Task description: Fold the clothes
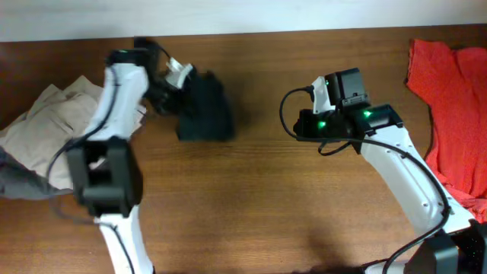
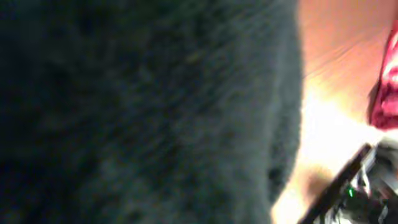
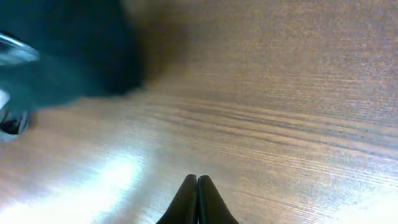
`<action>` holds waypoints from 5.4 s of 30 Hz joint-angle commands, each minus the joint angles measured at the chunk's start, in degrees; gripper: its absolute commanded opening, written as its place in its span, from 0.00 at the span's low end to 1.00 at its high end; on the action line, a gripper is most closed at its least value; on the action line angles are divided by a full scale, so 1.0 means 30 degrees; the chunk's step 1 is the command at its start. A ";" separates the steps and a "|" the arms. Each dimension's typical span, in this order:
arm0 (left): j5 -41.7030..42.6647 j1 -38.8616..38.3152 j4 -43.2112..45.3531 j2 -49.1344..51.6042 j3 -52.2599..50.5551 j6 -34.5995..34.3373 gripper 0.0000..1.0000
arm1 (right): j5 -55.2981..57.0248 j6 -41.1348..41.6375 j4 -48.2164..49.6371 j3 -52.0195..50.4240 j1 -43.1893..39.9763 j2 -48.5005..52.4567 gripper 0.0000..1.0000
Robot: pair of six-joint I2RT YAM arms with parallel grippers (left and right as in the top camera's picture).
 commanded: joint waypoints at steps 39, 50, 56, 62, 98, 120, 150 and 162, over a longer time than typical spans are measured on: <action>-0.2892 1.6786 0.7745 -0.4167 -1.0652 -0.8728 0.01 | 0.0597 -0.0197 -0.0962 0.0058 -0.0036 0.0146 0.04; -0.1239 1.8258 0.7628 -0.6958 -1.1009 -0.8619 0.60 | 0.0998 -0.0262 -0.1013 0.0058 -0.0036 0.0146 0.04; -0.1027 1.8258 0.6674 -1.1358 -1.0943 -0.8626 0.94 | 0.1013 -0.0270 -0.1027 0.0058 -0.0036 0.0146 0.04; -0.1508 1.8163 0.7832 -1.5992 -1.0921 -0.8306 0.92 | 0.1013 -0.0270 -0.1020 0.0058 -0.0036 0.0146 0.04; -0.4532 1.6065 0.0350 -1.1052 -1.0928 -0.6382 0.99 | 0.1027 -0.0277 -0.1078 0.0058 -0.0036 0.0146 0.04; -0.8357 1.6028 0.0182 -1.0703 -1.0928 -0.6404 0.99 | 0.1027 -0.0270 -0.0816 0.0058 -0.0036 0.0146 0.04; -1.0295 1.6881 -0.0780 -0.8816 -1.0338 -0.8910 0.76 | 0.1027 -0.0277 -0.1282 0.0058 -0.0036 0.0146 0.04; -1.1380 1.5854 -0.3016 -0.8808 -0.9821 -1.1839 0.99 | 0.1027 -0.0277 -0.1144 0.0058 -0.0036 0.0146 0.04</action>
